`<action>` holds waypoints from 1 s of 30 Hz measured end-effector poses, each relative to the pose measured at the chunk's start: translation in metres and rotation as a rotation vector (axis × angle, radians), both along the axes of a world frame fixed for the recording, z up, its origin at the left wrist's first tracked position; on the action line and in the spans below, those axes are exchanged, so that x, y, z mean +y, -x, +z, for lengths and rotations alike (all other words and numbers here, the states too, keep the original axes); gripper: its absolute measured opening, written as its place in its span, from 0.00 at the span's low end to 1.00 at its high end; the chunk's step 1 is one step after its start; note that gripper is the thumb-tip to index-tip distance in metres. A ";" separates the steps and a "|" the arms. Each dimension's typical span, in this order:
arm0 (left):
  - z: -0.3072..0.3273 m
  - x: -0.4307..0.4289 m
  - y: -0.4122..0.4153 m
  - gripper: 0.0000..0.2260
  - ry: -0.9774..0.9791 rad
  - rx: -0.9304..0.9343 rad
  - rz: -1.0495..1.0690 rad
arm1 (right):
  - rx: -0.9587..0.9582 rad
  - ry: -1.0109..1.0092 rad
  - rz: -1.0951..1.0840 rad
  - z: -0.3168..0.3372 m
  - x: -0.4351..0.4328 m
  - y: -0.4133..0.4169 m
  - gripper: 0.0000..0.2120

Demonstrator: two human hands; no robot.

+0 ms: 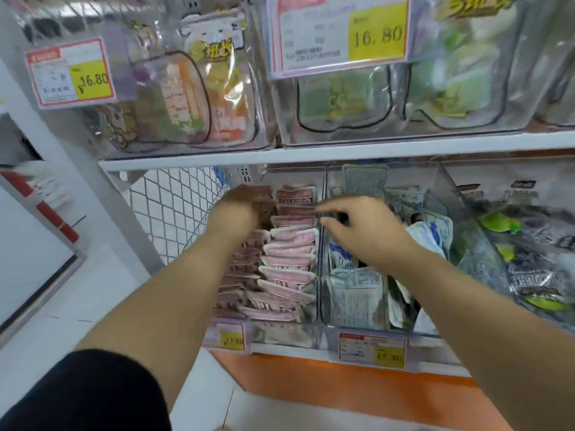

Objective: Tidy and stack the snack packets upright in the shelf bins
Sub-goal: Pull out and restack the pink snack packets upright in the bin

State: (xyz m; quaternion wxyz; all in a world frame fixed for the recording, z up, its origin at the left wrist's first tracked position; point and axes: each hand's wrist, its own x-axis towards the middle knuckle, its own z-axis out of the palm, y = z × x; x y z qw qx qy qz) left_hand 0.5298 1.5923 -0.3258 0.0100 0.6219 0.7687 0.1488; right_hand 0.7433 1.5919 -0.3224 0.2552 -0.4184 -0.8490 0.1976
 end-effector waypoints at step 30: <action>0.004 -0.001 0.040 0.09 0.200 0.560 -0.115 | -0.456 -0.204 0.085 -0.019 0.104 0.158 0.04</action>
